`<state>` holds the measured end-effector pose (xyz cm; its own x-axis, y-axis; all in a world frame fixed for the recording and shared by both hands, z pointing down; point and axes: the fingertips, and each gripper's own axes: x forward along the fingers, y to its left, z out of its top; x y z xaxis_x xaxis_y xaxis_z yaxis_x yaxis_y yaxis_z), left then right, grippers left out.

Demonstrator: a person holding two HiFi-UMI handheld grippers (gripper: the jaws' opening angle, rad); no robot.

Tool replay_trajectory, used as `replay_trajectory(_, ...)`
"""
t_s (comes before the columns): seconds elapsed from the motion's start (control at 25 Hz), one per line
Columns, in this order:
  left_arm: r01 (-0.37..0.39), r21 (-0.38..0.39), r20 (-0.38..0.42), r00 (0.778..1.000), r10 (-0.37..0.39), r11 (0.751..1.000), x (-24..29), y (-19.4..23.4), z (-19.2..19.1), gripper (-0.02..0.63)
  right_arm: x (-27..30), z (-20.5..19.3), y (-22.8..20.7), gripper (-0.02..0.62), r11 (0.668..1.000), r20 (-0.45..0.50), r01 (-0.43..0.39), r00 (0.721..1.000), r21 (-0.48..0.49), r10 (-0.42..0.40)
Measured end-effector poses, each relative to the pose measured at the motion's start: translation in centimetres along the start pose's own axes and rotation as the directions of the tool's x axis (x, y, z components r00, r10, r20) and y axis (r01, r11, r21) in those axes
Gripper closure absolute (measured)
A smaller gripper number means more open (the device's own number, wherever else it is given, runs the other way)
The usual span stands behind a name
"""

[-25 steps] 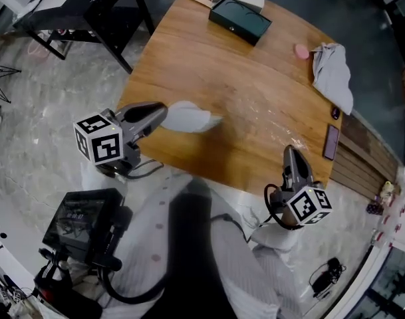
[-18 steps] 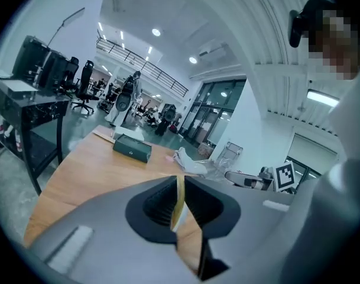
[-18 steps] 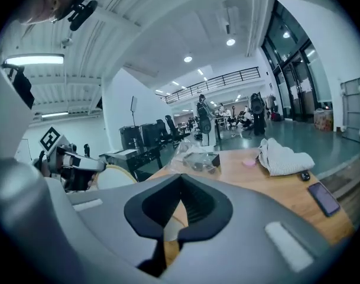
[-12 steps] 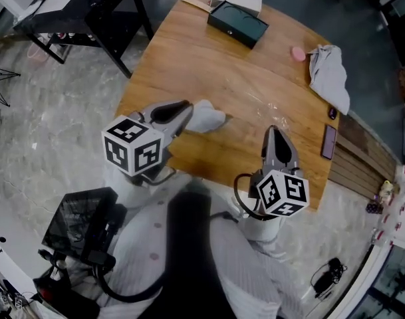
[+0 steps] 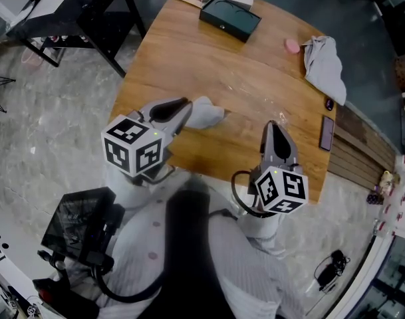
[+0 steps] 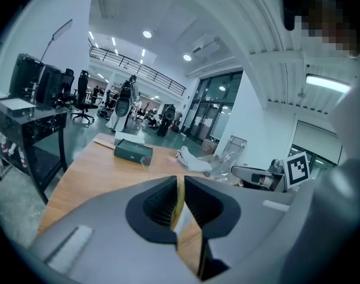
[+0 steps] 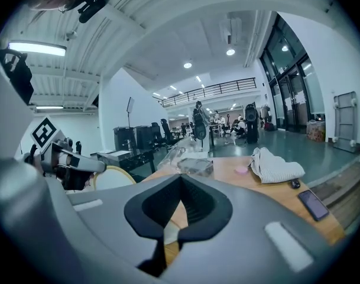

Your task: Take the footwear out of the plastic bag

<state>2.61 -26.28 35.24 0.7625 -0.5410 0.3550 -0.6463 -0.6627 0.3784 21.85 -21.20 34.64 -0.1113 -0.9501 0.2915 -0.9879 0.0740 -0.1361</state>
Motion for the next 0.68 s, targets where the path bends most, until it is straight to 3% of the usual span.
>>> replay_trajectory(0.68,-0.017,-0.005,0.001,1.000,0.017,1.000,-0.04,0.16,0.12,0.569,-0.01,0.51,-0.48,0.583,1.000,-0.001,0.006,1.000,-0.010,-0.006)
